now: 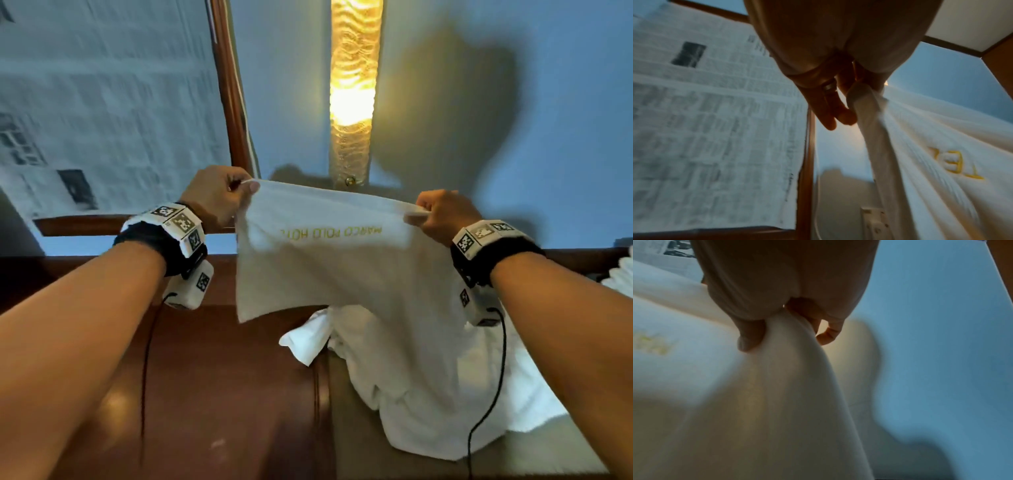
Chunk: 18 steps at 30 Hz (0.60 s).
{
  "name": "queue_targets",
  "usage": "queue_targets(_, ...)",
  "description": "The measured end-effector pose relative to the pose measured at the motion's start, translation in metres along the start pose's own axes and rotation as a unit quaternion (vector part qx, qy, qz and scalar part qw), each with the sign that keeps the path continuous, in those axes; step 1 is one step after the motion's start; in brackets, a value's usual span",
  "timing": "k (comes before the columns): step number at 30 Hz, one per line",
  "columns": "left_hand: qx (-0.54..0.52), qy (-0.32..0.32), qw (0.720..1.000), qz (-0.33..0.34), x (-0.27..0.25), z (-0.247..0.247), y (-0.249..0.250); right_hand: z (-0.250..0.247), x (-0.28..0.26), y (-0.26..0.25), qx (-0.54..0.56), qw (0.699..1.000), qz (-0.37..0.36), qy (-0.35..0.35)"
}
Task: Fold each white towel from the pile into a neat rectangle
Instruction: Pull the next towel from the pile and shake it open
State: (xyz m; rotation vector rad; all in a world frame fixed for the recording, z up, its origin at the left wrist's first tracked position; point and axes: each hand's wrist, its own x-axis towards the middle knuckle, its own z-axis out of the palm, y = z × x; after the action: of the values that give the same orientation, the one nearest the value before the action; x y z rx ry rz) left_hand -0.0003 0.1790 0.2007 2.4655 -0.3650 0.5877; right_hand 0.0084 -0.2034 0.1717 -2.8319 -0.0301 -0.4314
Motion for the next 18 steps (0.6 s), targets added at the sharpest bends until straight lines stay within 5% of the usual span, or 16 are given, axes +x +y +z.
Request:
queue_targets(9,0.145,0.042,0.985,-0.083,-0.031,-0.104,-0.068,-0.039,-0.022,-0.090,-0.051,0.997,-0.059,0.005)
queue_targets(12,0.111,-0.001,0.989,-0.093,-0.043,-0.080,-0.059,-0.042,-0.022,-0.139,-0.070,0.989,-0.128,0.023)
queue_targets(16,-0.100,-0.150,0.982,-0.051,-0.051,-0.011,-0.006,-0.033,-0.027,-0.195,-0.087,0.973,-0.213,0.016)
queue_targets(18,-0.122,-0.136,0.983,-0.029,-0.051,0.022,0.013,-0.025,-0.029,-0.205,-0.106,0.968,-0.227,-0.006)
